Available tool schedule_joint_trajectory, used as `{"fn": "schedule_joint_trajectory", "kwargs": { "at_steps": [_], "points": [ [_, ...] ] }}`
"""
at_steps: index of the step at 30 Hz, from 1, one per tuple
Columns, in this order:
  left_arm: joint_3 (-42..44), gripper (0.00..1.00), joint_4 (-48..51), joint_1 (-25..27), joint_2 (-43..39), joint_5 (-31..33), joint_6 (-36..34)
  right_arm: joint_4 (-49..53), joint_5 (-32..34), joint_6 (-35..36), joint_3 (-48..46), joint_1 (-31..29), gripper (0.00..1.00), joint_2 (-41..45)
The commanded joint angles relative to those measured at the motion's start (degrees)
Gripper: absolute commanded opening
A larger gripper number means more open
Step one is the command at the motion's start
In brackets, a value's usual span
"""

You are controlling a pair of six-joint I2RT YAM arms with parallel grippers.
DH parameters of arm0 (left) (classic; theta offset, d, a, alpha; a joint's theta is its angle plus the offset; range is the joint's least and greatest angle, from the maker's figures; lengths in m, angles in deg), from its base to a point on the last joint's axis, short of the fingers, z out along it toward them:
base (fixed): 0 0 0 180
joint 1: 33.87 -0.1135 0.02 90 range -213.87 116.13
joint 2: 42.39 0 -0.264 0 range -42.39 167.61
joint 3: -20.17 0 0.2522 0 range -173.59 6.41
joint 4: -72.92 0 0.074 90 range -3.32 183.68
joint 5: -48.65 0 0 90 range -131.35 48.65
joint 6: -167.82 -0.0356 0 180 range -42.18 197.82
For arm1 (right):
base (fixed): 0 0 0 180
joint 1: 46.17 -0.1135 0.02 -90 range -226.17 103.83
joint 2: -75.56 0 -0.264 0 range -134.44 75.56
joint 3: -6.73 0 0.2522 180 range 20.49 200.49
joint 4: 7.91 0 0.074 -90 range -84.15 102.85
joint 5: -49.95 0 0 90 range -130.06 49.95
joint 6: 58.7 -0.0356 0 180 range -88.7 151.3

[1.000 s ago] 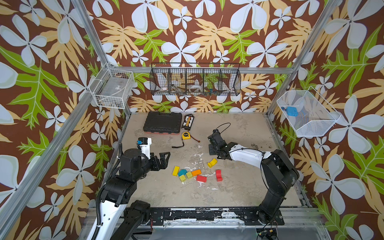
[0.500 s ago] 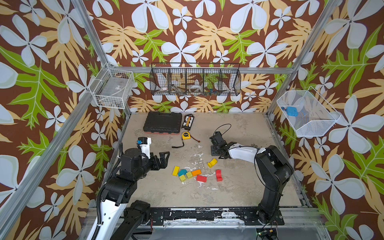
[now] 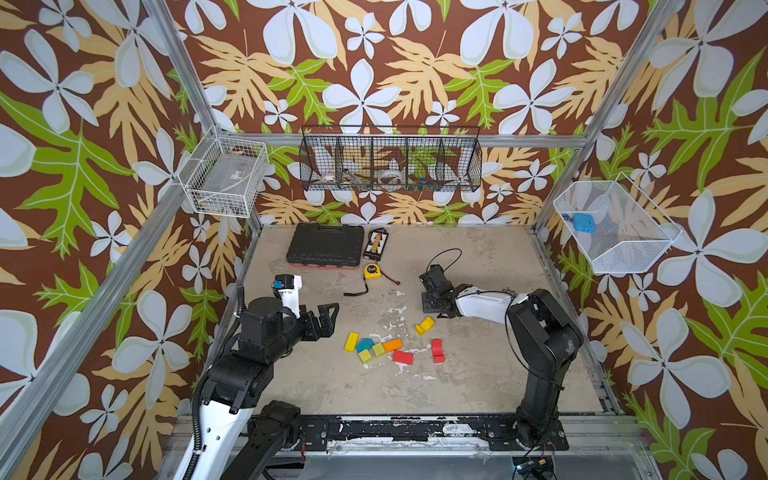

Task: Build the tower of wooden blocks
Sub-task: 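Carry the magenta block beside the light pink block with the right gripper, then release the magenta block next to the pink block and raise the right gripper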

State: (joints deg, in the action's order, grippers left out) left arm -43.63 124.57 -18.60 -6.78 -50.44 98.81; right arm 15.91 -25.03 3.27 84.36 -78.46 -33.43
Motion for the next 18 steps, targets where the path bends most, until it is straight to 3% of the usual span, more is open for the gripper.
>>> {"fn": "schedule_joint_trajectory", "kwargs": {
  "at_steps": [1,18],
  "points": [
    [-0.23,1.0,-0.35,0.07,-0.17,0.45,0.47,-0.09,0.74,0.43,0.37,0.16,0.29,-0.37],
    [-0.19,1.0,-0.18,0.05,-0.25,0.5,0.54,0.54,1.17,0.61,0.54,0.83,0.39,0.13]
  ]
}}
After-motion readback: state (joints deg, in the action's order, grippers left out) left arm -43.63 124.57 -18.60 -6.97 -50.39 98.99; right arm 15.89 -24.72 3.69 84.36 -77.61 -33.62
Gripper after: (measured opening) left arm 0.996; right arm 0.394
